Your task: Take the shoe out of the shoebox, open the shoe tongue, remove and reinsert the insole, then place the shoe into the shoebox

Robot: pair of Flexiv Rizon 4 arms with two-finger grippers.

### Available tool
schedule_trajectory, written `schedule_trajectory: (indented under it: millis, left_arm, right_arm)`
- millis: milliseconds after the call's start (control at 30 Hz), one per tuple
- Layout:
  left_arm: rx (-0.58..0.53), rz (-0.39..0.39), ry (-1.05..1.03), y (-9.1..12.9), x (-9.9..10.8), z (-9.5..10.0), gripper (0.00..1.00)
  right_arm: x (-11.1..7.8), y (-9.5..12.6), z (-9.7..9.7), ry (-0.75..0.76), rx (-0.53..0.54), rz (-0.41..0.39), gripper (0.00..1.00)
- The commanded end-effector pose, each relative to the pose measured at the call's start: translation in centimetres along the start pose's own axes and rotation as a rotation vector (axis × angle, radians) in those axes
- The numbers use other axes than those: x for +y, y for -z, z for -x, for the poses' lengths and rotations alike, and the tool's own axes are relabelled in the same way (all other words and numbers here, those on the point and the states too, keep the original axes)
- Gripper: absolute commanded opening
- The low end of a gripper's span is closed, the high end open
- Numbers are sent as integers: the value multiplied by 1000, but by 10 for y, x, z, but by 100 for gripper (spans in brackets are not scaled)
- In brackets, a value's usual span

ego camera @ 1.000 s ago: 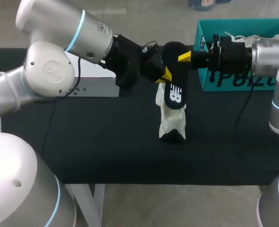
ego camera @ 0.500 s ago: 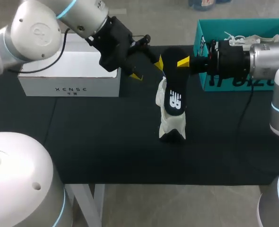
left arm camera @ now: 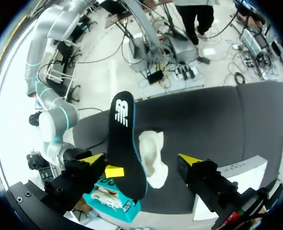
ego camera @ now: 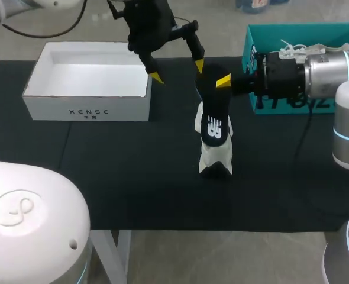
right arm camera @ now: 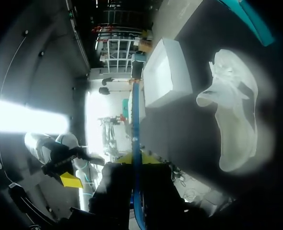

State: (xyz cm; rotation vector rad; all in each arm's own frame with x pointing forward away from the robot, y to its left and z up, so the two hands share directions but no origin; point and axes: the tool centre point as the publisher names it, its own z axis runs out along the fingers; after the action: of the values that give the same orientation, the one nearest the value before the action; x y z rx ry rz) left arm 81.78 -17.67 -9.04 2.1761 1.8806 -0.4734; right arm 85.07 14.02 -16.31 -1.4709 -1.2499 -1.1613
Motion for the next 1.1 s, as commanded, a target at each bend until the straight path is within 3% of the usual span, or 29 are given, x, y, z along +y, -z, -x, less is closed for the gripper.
schedule_trajectory:
  millis: [33, 333, 500, 600, 1100]
  left_arm:
    - [461, -90, 44, 9, 5, 6, 100]
    - [492, -79, 70, 7, 4, 11, 100]
    - [387, 104, 34, 6, 26, 27, 100]
    - [316, 168, 42, 7, 36, 38, 100]
    - [316, 133, 56, 5, 30, 38, 100]
  right_arm:
    - [4, -10, -1, 4, -3, -6, 0]
    - [2, -15, -2, 9, -2, -13, 0]
    - [1, -17, -1, 9, -2, -17, 0]
    - [0, -18, 0, 6, 3, -21, 0]
    - [-3, -19, -1, 8, 9, -24, 0]
